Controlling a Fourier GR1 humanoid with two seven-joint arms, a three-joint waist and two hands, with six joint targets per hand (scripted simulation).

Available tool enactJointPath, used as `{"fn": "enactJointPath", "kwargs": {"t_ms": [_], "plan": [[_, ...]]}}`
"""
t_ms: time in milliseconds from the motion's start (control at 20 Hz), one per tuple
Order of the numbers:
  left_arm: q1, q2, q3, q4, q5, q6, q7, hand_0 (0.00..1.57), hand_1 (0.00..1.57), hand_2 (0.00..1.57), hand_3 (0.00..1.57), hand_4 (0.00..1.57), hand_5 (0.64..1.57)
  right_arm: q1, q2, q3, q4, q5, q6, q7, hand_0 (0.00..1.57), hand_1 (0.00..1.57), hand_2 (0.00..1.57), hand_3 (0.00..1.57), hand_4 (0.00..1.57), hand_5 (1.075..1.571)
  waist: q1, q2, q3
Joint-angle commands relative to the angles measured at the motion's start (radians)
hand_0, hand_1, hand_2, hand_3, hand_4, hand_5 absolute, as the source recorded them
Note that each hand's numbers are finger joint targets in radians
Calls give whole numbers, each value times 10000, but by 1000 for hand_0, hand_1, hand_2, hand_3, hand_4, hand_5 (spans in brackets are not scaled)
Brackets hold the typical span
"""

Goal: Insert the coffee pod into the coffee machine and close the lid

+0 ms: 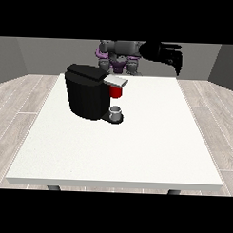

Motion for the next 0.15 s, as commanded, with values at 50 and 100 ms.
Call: {"fn": "enactJointPath", "kwargs": {"t_ms": [50, 100], "plan": [[1008, 388, 732, 364, 417, -85, -189, 0, 0, 0, 0, 266, 1571, 1281, 1128, 595, -347, -280, 249, -512, 0, 0, 0, 0, 263, 1571, -1003, -1284, -1], [1392, 29, 259, 383, -27, 179, -453, 0, 0, 0, 0, 266, 1571, 1701, 1383, 1045, -360, -70, -182, -989, 0, 0, 0, 0, 259, 1571, -1020, -1229, -1]]}}
